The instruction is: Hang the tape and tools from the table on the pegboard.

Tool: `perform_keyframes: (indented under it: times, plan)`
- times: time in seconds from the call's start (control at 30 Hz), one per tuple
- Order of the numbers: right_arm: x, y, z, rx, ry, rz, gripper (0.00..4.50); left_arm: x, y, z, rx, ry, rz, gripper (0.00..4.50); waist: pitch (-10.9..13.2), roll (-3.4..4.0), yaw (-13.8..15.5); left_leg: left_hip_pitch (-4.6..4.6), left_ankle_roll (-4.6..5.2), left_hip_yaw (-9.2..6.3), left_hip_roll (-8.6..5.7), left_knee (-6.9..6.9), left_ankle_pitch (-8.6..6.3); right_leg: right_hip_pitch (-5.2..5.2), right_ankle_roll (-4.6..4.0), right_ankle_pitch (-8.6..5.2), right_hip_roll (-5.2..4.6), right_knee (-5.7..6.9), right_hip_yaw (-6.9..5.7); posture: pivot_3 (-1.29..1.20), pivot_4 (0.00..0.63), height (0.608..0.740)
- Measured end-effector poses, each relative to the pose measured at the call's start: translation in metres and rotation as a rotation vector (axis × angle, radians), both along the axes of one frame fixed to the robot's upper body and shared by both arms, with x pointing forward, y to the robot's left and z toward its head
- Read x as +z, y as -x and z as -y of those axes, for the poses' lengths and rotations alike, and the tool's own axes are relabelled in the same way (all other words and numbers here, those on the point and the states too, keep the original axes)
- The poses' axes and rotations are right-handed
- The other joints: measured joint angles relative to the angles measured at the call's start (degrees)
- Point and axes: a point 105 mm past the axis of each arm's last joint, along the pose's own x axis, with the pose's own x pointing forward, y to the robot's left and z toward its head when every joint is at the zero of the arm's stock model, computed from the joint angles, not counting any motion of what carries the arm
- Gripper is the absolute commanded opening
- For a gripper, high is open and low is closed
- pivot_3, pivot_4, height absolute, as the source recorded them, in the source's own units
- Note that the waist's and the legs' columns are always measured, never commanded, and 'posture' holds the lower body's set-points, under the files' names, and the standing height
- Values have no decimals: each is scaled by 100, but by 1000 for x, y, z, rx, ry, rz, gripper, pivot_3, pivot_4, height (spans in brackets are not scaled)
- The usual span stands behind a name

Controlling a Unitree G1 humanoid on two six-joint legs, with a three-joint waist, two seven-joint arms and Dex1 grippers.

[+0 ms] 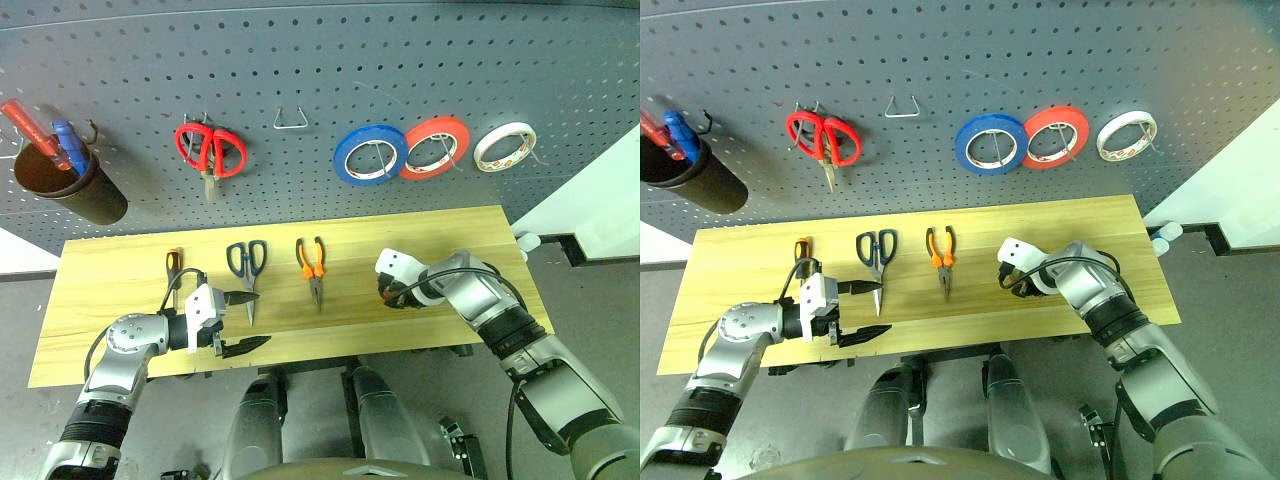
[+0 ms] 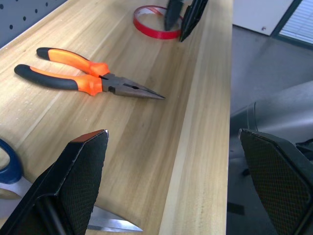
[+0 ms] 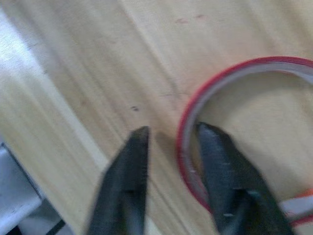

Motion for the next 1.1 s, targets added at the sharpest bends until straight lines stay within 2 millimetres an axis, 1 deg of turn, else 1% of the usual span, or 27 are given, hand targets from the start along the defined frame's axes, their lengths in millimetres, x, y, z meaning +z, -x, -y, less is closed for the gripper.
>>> perform_keyframes:
  times: [0.03, 0.2, 0.27, 0.33, 0.4, 0.47, 0.53, 0.57, 0.63, 0.73, 0.8, 0.83, 0.93, 1.0, 1.1]
  plan:
    - [-1, 1, -1, 14, 12, -4, 41, 1, 0, 0, 1, -1, 0, 4500, 0, 0, -1, 0, 0, 0, 0, -1, 0, -1, 0, 0, 0, 0, 0, 138, 354, 740]
    - [-1, 6, -3, 54, 64, 1, 41, 2, 2, -1, 2, -18, -3, 4500, 1, -1, 3, -3, 0, 1, 6, -6, 0, -9, -3, -1, 0, -1, 0, 133, 345, 740]
    - [0, 7, -2, 59, 74, 2, 41, 3, 4, -1, -4, -18, -2, 4500, 1, -1, 6, -14, -1, 4, 7, -8, 0, -21, -3, -2, -1, -2, 0, 125, 333, 740]
    - [1, 12, 3, 54, 76, -11, 41, 6, 10, 2, -46, -7, -1, 4500, 0, -1, 16, -49, 0, 4, 7, -7, 0, -57, -3, -1, -3, -1, 0, 120, 318, 740]
    - [7, 19, 8, 21, 24, -43, 41, 11, 14, 5, -85, 13, 4, 4500, 0, 1, 43, -95, -1, 1, 5, 2, 1, -95, -2, 0, -7, 2, -6, 111, 298, 740]
    - [21, 27, 9, -28, -86, -81, 41, 18, 17, 8, -115, 46, 13, 4500, 0, 1, 61, -109, -1, 1, -2, 3, 1, -103, 1, 2, -13, 1, -10, 99, 279, 740]
    - [44, 34, 3, -28, -205, -83, 41, 24, 18, 9, -128, 73, 24, 4500, -2, 1, 54, -111, -1, 1, -5, 4, 1, -104, 4, 3, -15, 1, -13, 89, 265, 740]
    - [58, 38, 0, -24, -257, -68, 41, 28, 17, 10, -135, 89, 32, 4500, -4, 0, 45, -111, -1, -4, -8, 4, 1, -102, 5, 4, -14, 1, -17, 77, 247, 740]
    - [70, 44, -3, -20, -306, -52, 41, 30, 17, 9, -135, 105, 32, 4500, -13, -6, 27, -106, -2, -9, -9, 5, 1, -94, 5, 4, -13, 1, -23, 65, 227, 740]
    - [84, 54, -6, -10, -371, -24, 41, 37, 14, 5, -129, 138, 40, 4500, -22, -6, 3, -106, -3, -13, -12, 15, 2, -89, 7, 5, -12, 1, -29, 49, 197, 740]
    - [94, 56, -8, -10, -416, 22, 41, 43, 12, 5, -134, 165, 38, 4500, -39, -10, -7, -108, -10, -13, -15, 18, 7, -88, 16, 10, -12, 0, -28, 29, 170, 740]
    - [100, 56, -7, -10, -439, 48, 41, 44, 11, 5, -134, 178, 28, 4500, -71, -14, -15, -109, -12, -11, -16, 18, 7, -87, 33, 20, -13, -1, -28, 25, 163, 740]
    - [118, 56, -6, -6, -531, 142, 41, 50, 10, 4, -137, 208, 28, 4500, -189, -39, -16, -109, -12, -11, -16, 17, 8, -84, 46, 26, -13, -8, -30, 13, 138, 740]
    - [132, 57, -6, -10, -601, 192, 41, 61, 5, 4, -131, 238, 68, 4500, -252, -56, -18, -105, -19, -11, -16, 20, 12, -78, 49, 30, -13, -7, -30, 9, 117, 740]
    - [148, 60, -8, 0, -686, 252, 41, 74, 2, 6, -143, 263, 112, 4500, -366, -60, -32, -92, -29, -11, -17, 23, 17, -60, 51, 35, -13, -12, -30, 7, 101, 740]
